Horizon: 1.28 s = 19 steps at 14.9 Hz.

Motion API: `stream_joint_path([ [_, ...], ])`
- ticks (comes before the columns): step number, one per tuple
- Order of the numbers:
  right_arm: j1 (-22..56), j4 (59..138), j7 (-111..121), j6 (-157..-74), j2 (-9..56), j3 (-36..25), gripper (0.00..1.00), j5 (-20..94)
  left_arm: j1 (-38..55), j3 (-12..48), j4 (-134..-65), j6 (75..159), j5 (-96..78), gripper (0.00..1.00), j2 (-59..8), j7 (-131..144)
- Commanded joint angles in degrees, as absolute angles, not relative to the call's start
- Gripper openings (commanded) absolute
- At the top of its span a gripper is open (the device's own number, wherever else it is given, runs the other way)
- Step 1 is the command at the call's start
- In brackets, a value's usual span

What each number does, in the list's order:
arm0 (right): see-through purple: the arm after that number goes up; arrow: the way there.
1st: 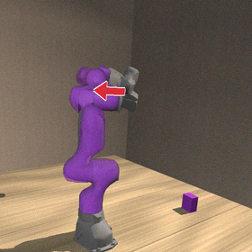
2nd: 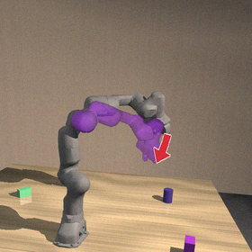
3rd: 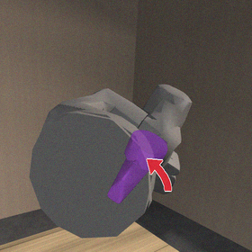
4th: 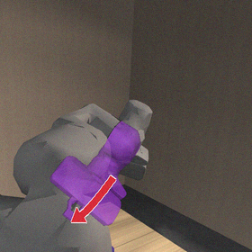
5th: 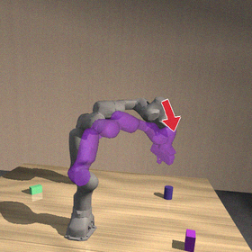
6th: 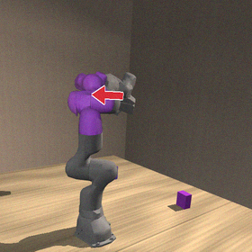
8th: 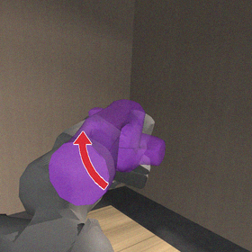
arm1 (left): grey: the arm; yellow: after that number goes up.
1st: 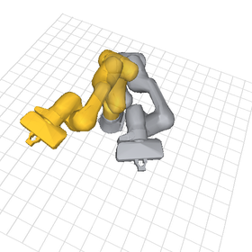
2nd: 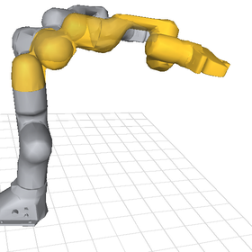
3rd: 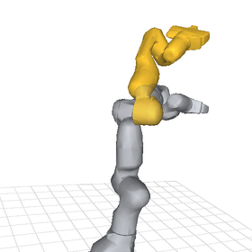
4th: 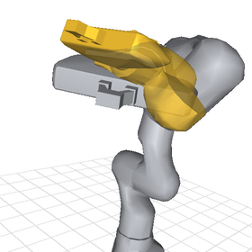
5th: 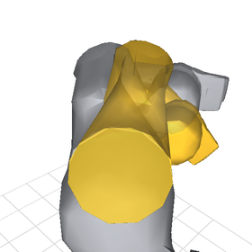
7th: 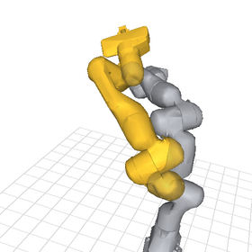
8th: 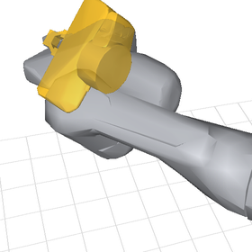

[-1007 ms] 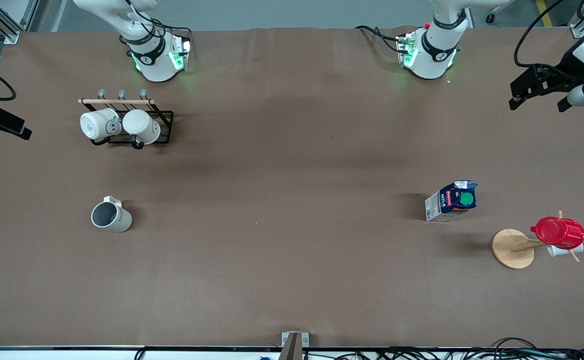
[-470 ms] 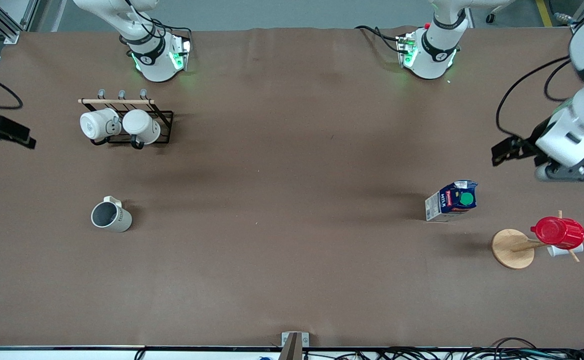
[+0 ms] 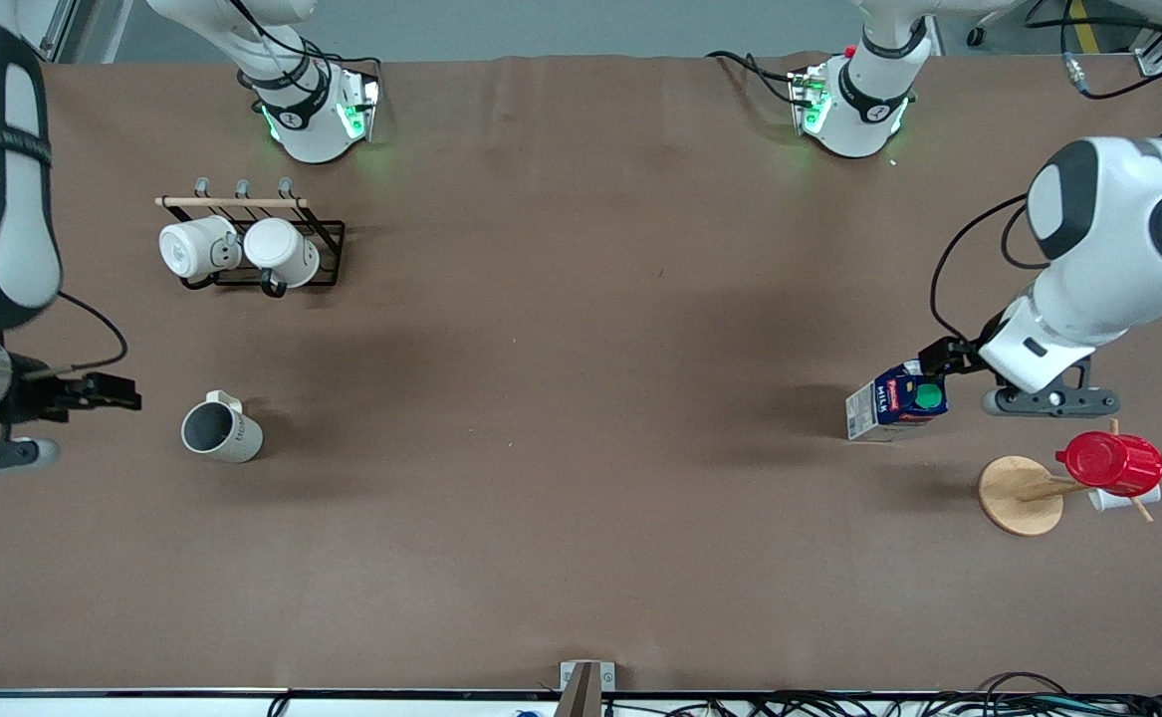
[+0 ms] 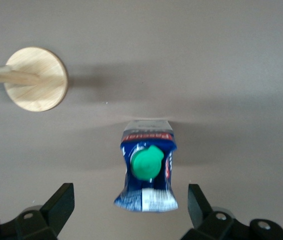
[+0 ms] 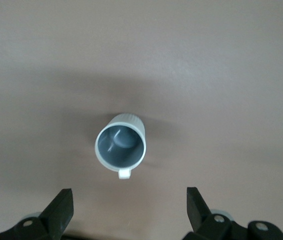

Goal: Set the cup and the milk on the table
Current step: 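Grasp the grey mug with the right gripper while the left gripper grasps the carton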

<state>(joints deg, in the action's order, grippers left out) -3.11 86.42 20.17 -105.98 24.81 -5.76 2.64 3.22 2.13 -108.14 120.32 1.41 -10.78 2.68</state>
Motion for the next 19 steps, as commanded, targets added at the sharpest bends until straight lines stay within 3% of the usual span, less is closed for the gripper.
stream_joint_path([
  [1, -4.22, 92.70, 25.91, -114.49, 25.83, -5.54, 1.00, 4.48, 3.34, 2.20, -108.02, 122.34, 1.58, 1.00, -13.00, 3.34],
  [7, -3.96, 104.14, 30.14, -131.54, 28.12, -5.54, 1.00, 4.40, 3.43, 2.46, -108.98, 122.43, 1.58, 0.97, -15.29, 3.43],
  [11, -3.69, 104.68, 31.11, -133.59, 29.97, -5.54, 0.94, 4.48, 3.51, 2.46, -108.90, 122.52, 1.58, 0.88, -16.35, 3.43],
  [13, -3.34, 104.68, 31.11, -133.68, 30.76, -5.45, 0.74, 4.48, 3.60, 2.46, -108.90, 122.52, 1.58, 0.83, -16.26, 3.52],
  [17, -2.73, 104.59, 29.71, -133.07, 30.76, -5.45, 0.16, 4.66, 3.60, 2.46, -108.90, 122.43, 1.50, 0.74, -16.52, 3.69],
  [19, -2.72, 104.59, 28.31, -132.80, 30.76, -5.45, 0.00, 4.57, 3.69, 2.46, -108.81, 122.43, 1.58, 0.66, -16.52, 4.22],
])
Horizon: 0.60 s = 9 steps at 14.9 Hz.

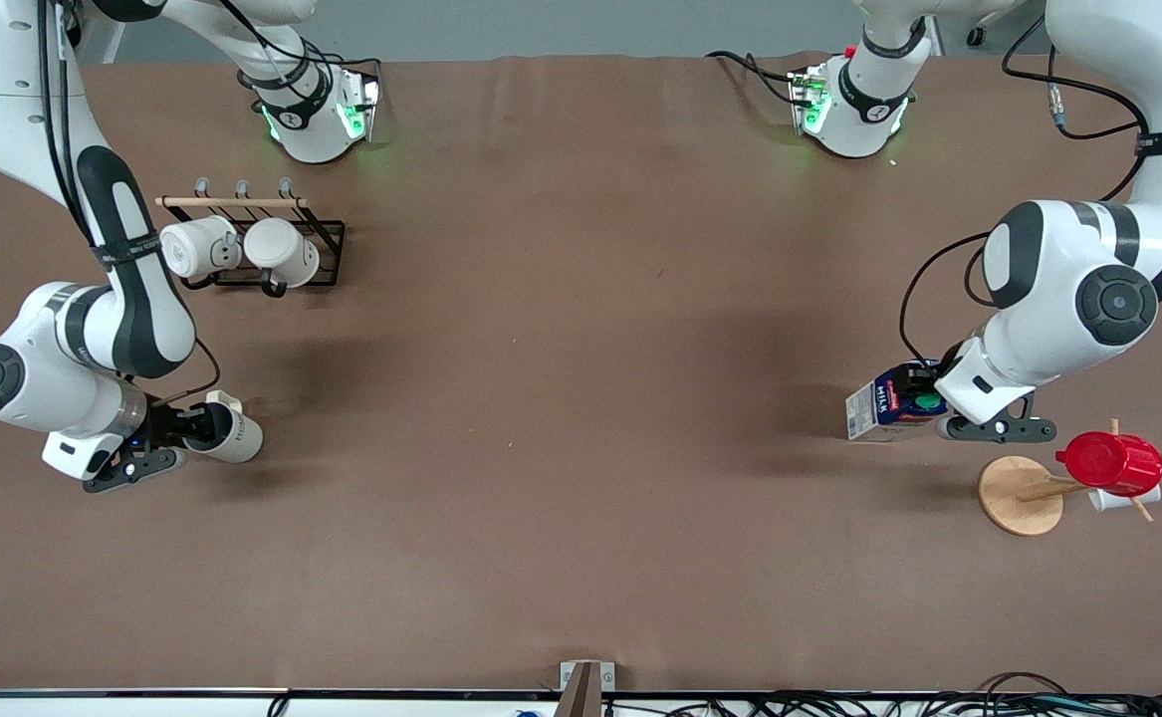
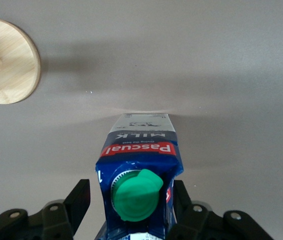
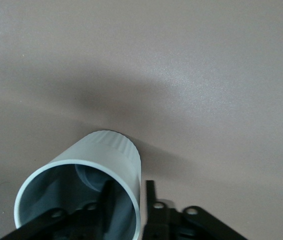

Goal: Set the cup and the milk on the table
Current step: 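Grasp the grey mug with the right gripper while the left gripper grasps the carton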

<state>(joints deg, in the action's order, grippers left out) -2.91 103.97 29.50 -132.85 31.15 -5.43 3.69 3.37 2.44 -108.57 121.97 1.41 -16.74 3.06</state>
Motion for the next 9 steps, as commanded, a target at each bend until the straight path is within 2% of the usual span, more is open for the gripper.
stream_joint_path([
  [1, -2.81, 104.50, 27.78, -132.72, 30.67, -5.45, 0.00, 4.66, 3.95, 2.46, -108.81, 122.43, 1.58, 0.62, -16.61, 4.31],
  [3, -2.73, 104.07, 25.51, -130.54, 30.15, -5.45, 0.00, 4.66, 3.96, 2.46, -108.81, 122.34, 1.58, 0.55, -16.70, 4.31],
  [5, -1.42, 102.75, 18.40, -124.66, 27.44, -5.10, 0.00, 4.57, 4.04, 2.46, -108.72, 122.08, 1.58, 0.50, -16.70, 4.74],
  [9, 5.43, 102.39, 2.15, -117.87, 22.33, -3.26, 0.00, 4.57, 4.31, 2.55, -108.63, 121.90, 1.58, 0.41, -16.61, 4.75],
])
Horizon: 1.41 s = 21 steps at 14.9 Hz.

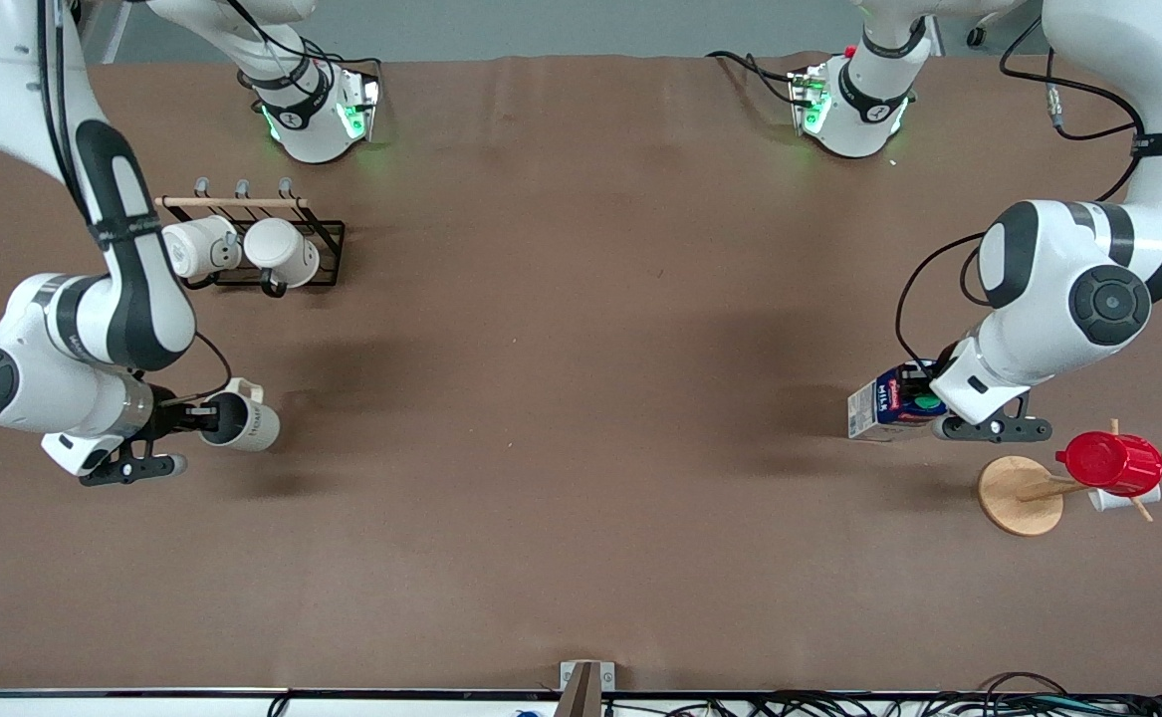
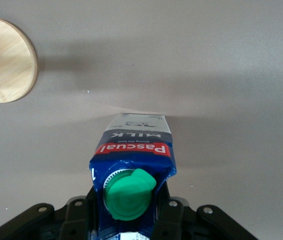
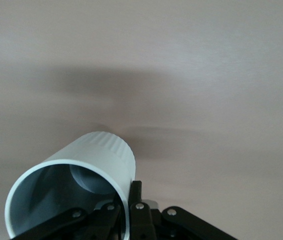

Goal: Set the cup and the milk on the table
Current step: 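Carry the mug and the milk carton toward the table middle with both grippers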

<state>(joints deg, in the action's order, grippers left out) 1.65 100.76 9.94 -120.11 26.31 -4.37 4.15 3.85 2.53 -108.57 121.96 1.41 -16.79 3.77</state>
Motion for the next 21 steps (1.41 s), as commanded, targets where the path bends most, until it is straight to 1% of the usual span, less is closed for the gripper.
stream_joint_path([
  [1, 6.67, 102.31, -2.07, -117.25, 21.54, -2.03, 0.00, 4.57, 4.22, 2.64, -108.63, 121.90, 1.58, 0.37, -16.61, 4.75],
  [3, 8.87, 102.13, -11.55, -117.25, 20.74, 2.61, 0.00, 3.70, 4.22, 2.99, -108.55, 121.82, 1.58, 0.35, -16.61, 4.75],
  [6, 13.08, 99.41, -25.62, -117.68, 21.35, 6.14, 0.00, 1.23, 4.31, 3.16, -108.19, 121.64, 1.58, 0.34, -16.61, 4.83],
  [7, 15.62, 97.93, -30.19, -117.86, 21.79, 6.24, 0.00, 1.06, 4.31, 3.60, -107.76, 121.64, 1.58, 0.34, -16.52, 4.92],
  [9, 21.33, 94.24, -39.42, -118.47, 26.17, 6.24, 0.00, -0.43, 4.22, 4.31, -106.88, 121.12, 1.58, 0.34, -16.17, 6.15],
  [13, 28.99, 86.67, -51.84, -122.33, 36.02, 6.24, 0.00, -4.83, 4.39, 6.85, -101.88, 114.36, 1.58, 0.34, -16.43, 7.73],
  [17, 31.10, 86.22, -54.05, -126.73, 38.23, 6.68, 0.01, -4.39, 4.31, 10.80, -101.25, 113.20, 1.67, 0.34, -16.44, 11.67],
  [21, 33.74, 86.22, -55.46, -129.20, 40.08, 7.03, 0.02, -4.57, 4.66, 16.68, -100.99, 113.29, 1.84, 0.34, -16.52, 20.19],
])
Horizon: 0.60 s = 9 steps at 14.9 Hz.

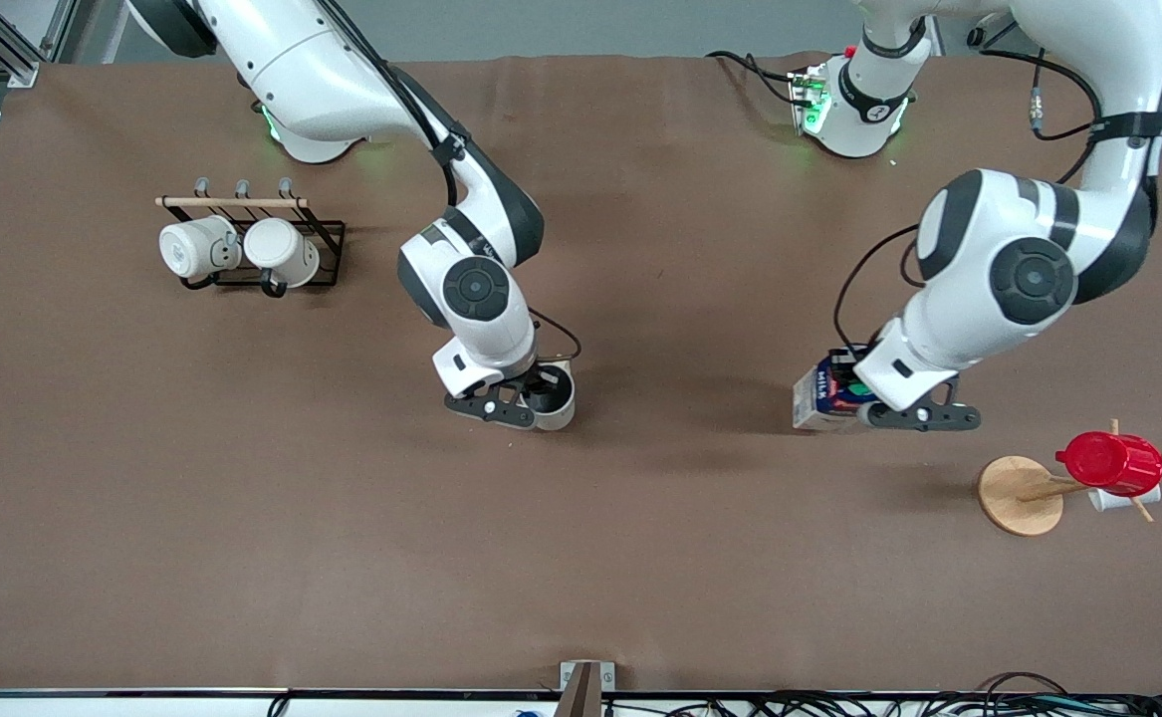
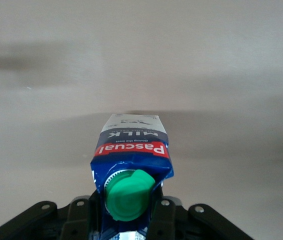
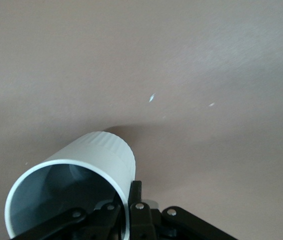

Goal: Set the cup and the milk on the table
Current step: 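Carry the mug and the milk carton toward the table middle with both grippers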

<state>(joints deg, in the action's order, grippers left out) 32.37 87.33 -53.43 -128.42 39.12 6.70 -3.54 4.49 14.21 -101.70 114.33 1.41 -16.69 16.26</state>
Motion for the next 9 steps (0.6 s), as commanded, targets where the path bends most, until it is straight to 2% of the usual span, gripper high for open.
stream_joint_path([
  [1, 33.84, 86.22, -55.55, -129.20, 40.08, 7.03, 0.02, -4.57, 5.35, 17.57, -100.64, 113.29, 1.76, 0.34, -16.61, 22.56],
  [2, 33.84, 86.22, -55.46, -129.20, 40.17, 7.03, 0.04, -4.57, 6.67, 17.75, -100.11, 113.38, 1.84, 0.34, -16.87, 25.02],
  [3, 33.84, 86.31, -55.55, -129.29, 40.43, 7.03, 0.12, -4.57, 8.77, 17.75, -98.98, 113.38, 1.85, 0.34, -18.09, 27.57],
  [4, 33.84, 86.31, -55.55, -129.72, 40.86, 7.03, 0.37, -4.57, 10.27, 17.75, -97.66, 113.38, 1.93, 0.34, -19.15, 29.95],
  [6, 33.84, 86.31, -55.55, -130.17, 40.78, 7.03, 1.00, -4.57, 12.99, 17.75, -95.11, 113.38, 2.28, 0.34, -21.43, 34.78],
  [9, 33.57, 86.22, -55.28, -129.46, 39.99, 7.21, 1.00, -4.31, 14.41, 17.75, -91.33, 113.38, 2.29, 0.34, -24.07, 38.75],
])
